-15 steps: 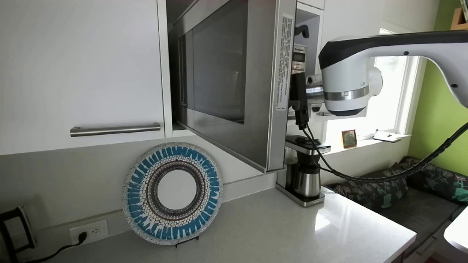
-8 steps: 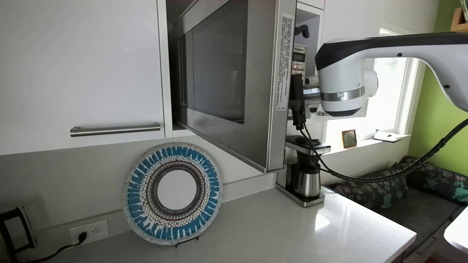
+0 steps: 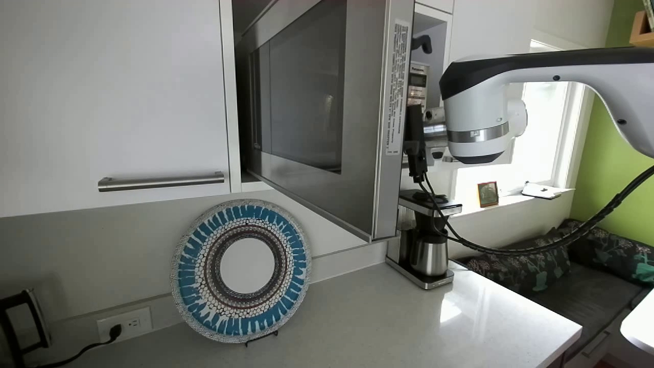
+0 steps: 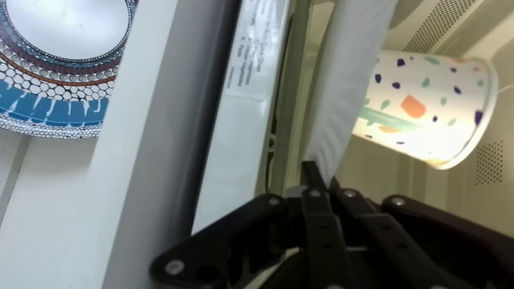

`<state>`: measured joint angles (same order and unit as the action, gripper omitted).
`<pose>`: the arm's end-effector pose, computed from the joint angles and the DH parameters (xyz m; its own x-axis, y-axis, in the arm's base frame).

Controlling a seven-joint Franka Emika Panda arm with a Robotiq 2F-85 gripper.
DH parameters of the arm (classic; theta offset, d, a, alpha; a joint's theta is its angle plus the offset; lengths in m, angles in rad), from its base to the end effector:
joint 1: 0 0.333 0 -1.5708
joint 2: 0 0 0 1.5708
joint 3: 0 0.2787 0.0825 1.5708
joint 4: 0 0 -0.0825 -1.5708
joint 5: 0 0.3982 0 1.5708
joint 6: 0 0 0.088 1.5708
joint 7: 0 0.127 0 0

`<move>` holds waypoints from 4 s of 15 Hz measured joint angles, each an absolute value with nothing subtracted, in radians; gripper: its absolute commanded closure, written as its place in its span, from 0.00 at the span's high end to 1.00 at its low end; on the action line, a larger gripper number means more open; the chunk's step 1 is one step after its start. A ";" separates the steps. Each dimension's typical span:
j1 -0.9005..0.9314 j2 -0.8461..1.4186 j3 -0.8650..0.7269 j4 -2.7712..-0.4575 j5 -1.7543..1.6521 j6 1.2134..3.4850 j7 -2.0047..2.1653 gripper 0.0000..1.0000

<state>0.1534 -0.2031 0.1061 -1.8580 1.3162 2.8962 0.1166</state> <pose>0.5666 0.1021 0.6733 0.4873 -0.8636 0.1296 -0.0675 -0.1852 -0.9804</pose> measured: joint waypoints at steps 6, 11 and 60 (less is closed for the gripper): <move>0.153 -0.203 0.102 -1.858 1.317 2.875 0.117 0.00; 0.152 -0.217 0.092 -1.858 1.313 2.831 0.102 0.00; 0.116 -0.597 -0.004 -2.179 1.395 2.509 -0.066 0.00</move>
<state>0.1155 -0.5972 -0.0040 -2.1792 1.3946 2.5086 -0.0662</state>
